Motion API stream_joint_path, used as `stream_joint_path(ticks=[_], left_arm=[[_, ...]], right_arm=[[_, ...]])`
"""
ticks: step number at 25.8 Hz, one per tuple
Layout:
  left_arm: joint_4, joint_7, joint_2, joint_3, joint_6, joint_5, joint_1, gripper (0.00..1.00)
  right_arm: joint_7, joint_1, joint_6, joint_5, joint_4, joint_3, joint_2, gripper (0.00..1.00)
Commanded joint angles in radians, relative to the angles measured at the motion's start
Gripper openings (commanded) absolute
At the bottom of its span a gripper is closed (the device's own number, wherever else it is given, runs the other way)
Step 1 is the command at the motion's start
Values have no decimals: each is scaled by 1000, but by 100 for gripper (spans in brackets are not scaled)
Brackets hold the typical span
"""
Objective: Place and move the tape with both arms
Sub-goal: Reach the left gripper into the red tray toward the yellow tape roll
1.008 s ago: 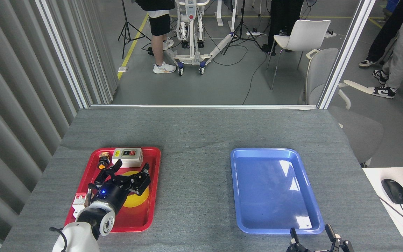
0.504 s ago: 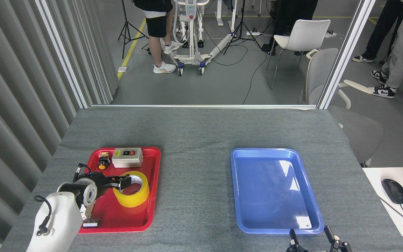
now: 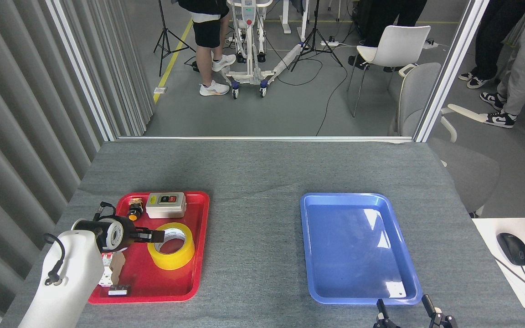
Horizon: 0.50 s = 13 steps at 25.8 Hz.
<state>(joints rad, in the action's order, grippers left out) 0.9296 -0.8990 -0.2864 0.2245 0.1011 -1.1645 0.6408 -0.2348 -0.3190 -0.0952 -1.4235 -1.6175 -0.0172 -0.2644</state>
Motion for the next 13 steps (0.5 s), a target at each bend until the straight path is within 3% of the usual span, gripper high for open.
stream_joint_path(ticks=[1, 4, 9, 13], left_arm=[[-6, -15, 13, 3, 35, 17, 11, 100], [-18, -15, 15, 4, 98, 20, 28, 100], [-61, -15, 20, 38, 103, 22, 53, 99], [-86, -11, 33, 44, 112, 22, 56, 92]], right_arm=[[0, 0, -1, 0, 7, -1, 1, 100], [0, 0, -1, -2, 11, -1, 1, 100], [0, 0, 0, -2, 13, -1, -3, 100], [0, 0, 3, -3, 13, -1, -1, 100]])
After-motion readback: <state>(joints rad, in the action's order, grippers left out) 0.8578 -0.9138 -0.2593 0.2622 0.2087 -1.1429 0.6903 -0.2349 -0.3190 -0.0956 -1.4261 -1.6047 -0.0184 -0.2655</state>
